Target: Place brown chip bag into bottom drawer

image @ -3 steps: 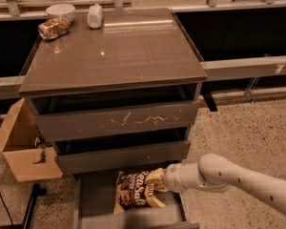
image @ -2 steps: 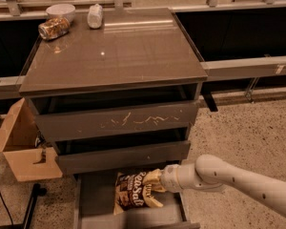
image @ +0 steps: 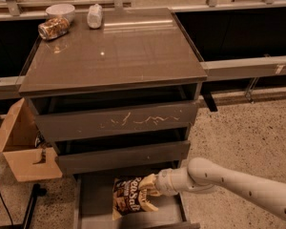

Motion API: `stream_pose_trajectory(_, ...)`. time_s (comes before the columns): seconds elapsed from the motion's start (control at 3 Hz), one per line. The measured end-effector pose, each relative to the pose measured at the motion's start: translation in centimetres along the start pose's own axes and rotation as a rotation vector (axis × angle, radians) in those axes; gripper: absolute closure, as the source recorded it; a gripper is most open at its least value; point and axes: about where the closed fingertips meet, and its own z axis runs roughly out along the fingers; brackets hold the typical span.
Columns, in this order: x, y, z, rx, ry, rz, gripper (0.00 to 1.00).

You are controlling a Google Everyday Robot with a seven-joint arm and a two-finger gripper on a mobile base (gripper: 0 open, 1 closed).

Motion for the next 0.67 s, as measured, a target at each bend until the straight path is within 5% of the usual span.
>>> stream_pose_trajectory(0.67, 3.8, 3.6, 4.2, 0.047, -0.01, -0.021, 1.0)
